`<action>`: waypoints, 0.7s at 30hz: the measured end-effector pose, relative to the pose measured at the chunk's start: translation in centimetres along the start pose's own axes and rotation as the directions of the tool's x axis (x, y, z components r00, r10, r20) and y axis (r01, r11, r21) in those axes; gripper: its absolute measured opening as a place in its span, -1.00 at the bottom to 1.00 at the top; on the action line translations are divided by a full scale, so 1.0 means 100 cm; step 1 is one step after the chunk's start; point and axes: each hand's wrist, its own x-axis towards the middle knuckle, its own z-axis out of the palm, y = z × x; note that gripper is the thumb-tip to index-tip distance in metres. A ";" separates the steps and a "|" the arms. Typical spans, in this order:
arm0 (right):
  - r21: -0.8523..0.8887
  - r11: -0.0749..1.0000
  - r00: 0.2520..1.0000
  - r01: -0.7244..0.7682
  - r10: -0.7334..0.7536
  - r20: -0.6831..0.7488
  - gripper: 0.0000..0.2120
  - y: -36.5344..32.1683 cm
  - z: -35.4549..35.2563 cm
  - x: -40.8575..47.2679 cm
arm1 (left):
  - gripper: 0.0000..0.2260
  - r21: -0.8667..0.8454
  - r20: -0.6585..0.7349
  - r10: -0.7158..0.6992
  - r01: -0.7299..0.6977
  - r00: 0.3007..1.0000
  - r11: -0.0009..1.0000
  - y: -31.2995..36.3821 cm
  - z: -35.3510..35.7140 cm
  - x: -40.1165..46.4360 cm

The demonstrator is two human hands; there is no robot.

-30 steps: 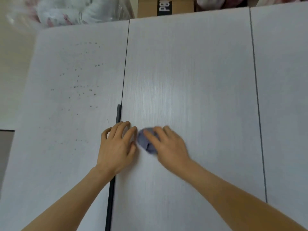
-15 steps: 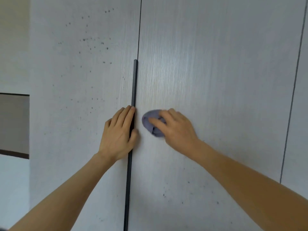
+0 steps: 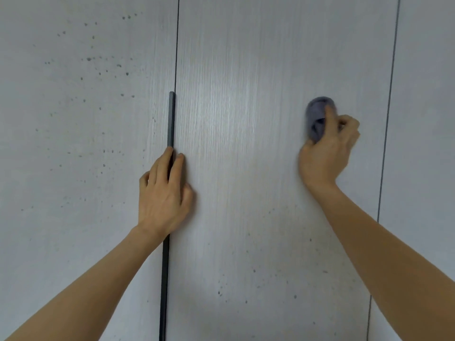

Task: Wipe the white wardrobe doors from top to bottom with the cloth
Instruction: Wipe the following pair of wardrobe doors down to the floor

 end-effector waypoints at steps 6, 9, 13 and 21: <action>0.161 0.669 0.613 0.725 -0.735 0.291 -0.50 -0.007 0.017 -0.096 | -0.49 0.000 -0.004 0.002 -0.002 1.000 1.000 0.000 0.004 -0.001; 0.236 0.422 0.309 0.875 -0.863 0.400 -0.45 0.014 0.003 -0.119 | -0.49 0.010 -0.002 0.009 -0.009 1.000 1.000 0.002 0.003 -0.007; 0.069 0.634 0.597 0.770 -0.755 0.270 -0.46 0.043 -0.013 -0.090 | -0.51 0.091 0.012 0.102 -0.102 0.995 0.991 0.000 0.003 -0.025; 0.114 0.685 0.624 0.719 -0.710 0.327 -0.52 0.079 -0.041 -0.155 | -0.56 0.102 0.133 0.341 -0.355 0.931 0.929 0.033 0.023 -0.070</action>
